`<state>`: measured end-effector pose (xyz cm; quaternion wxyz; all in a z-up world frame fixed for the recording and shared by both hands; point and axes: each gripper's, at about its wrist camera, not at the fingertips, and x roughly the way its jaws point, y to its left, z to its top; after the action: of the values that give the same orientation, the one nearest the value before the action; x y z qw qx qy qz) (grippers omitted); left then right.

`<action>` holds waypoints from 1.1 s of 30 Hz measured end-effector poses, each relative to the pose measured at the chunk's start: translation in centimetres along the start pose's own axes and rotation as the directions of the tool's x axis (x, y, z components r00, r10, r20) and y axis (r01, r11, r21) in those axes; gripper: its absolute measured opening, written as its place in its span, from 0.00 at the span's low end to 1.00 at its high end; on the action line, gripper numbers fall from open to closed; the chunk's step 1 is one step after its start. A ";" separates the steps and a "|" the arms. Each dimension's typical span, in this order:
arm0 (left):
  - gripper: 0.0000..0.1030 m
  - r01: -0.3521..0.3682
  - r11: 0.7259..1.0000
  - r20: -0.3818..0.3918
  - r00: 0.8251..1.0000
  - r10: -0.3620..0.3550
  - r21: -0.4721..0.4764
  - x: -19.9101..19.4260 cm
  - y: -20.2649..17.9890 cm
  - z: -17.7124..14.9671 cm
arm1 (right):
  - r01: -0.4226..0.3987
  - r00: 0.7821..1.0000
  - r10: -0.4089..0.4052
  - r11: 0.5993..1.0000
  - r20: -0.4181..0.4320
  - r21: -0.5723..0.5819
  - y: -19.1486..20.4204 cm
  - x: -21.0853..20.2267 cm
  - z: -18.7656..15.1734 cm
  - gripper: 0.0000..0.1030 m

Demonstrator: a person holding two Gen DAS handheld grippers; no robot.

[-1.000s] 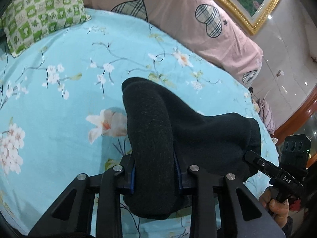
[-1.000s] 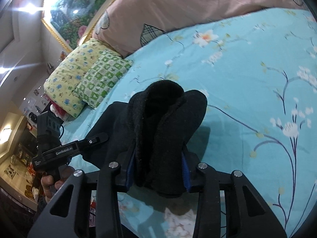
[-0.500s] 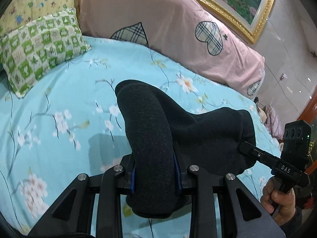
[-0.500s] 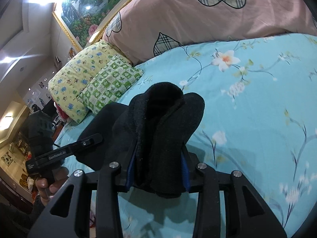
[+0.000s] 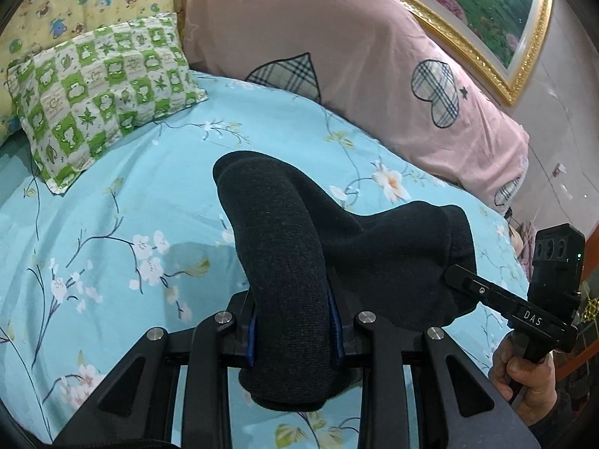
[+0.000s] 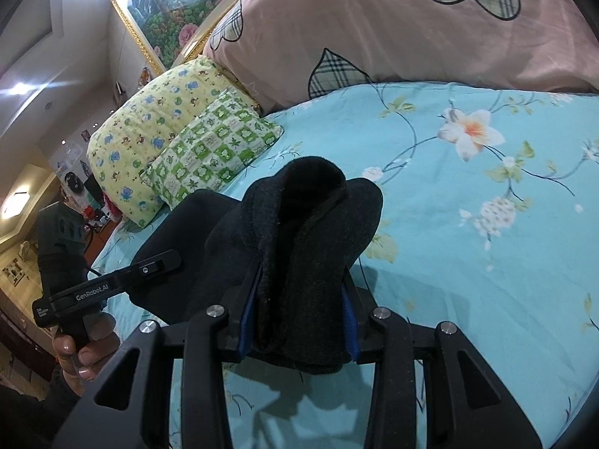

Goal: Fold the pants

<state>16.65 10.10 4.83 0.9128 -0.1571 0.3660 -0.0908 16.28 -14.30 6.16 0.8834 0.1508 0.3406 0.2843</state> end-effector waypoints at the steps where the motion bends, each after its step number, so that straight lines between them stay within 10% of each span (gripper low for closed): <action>1: 0.28 -0.004 1.000 0.000 1.000 0.004 -0.001 0.1 0.2 0.0 | -0.002 1.000 0.002 1.000 -0.002 -0.001 0.0 0.3 0.1 0.38; 14: 0.30 -0.023 0.999 -0.055 0.998 0.020 -0.040 3.0 3.0 -1.0 | 0.000 0.997 0.000 1.000 -0.083 0.003 -1.6 4.2 0.1 0.42; 22: 0.58 -0.093 0.996 -0.087 0.992 0.093 0.000 4.7 3.0 -2.5 | 0.057 0.993 -0.055 0.998 -0.107 0.012 -4.3 5.1 -0.4 0.75; 33: 0.72 -0.193 0.980 -0.047 0.980 0.196 0.053 4.1 2.1 -3.7 | 0.070 0.992 -0.066 0.997 -0.107 0.029 -5.2 5.1 -1.2 0.85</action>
<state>17.06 10.08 -1.06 0.9110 -0.0962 0.4008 -0.0139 20.62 -15.23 0.23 0.8707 0.1384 0.3965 0.2560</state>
